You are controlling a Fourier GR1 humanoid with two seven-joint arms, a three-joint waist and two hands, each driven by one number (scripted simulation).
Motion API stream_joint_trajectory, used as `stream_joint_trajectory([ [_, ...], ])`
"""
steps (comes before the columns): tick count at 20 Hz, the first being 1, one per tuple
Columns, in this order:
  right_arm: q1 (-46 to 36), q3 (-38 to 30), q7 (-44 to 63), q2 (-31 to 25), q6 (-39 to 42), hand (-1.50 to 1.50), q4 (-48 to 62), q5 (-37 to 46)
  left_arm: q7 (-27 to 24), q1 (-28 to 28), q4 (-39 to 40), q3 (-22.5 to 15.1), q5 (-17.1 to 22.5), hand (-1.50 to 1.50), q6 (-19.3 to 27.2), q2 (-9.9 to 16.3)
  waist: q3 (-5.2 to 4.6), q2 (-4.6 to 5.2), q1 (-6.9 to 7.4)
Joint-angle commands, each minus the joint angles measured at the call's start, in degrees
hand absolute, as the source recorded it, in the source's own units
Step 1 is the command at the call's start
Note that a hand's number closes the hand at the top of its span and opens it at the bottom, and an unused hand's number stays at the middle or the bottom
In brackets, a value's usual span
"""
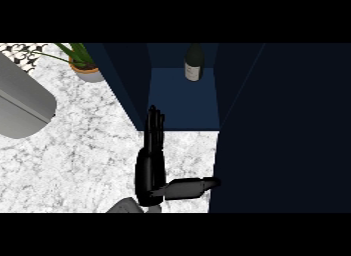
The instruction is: Pick up the wine, place it into the cabinet and close the cabinet
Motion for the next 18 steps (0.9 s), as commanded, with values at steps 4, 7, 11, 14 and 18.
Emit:
stream_joint_trajectory([
  [4, 0.7, 0.6, 2.9, -0.1, -0.6, -1.50, -5.5, -1.9, 3.7, 10.3, -16.5, -4.4, -5.8, -1.50, 5.9, 5.7, -0.01, 0.07, 0.09],
  [7, -3.0, -1.3, 7.7, -1.4, -1.7, -1.50, -6.2, -4.5, 1.7, 13.3, -18.2, -5.7, -7.5, -1.50, 5.8, 4.0, -0.04, 0.08, 0.10],
  [11, 3.8, -0.2, 2.5, 0.0, 2.6, -1.50, -4.4, -8.2, 1.0, 18.1, -22.6, -6.4, -7.5, -1.50, 0.3, 10.2, -0.01, 0.07, -0.08],
  [14, 3.6, 1.2, 5.3, -1.0, 4.1, 1.50, -5.6, -8.9, 6.0, 17.9, -30.7, -4.3, -6.0, -1.50, -1.6, 17.8, 0.01, -0.05, -0.11],
  [18, 4.4, 0.4, 5.7, -2.7, 6.9, 1.50, -6.0, -10.9, 5.1, 23.2, -34.8, -4.7, -6.1, -1.50, -4.1, 22.0, 0.00, 0.02, -0.08],
])
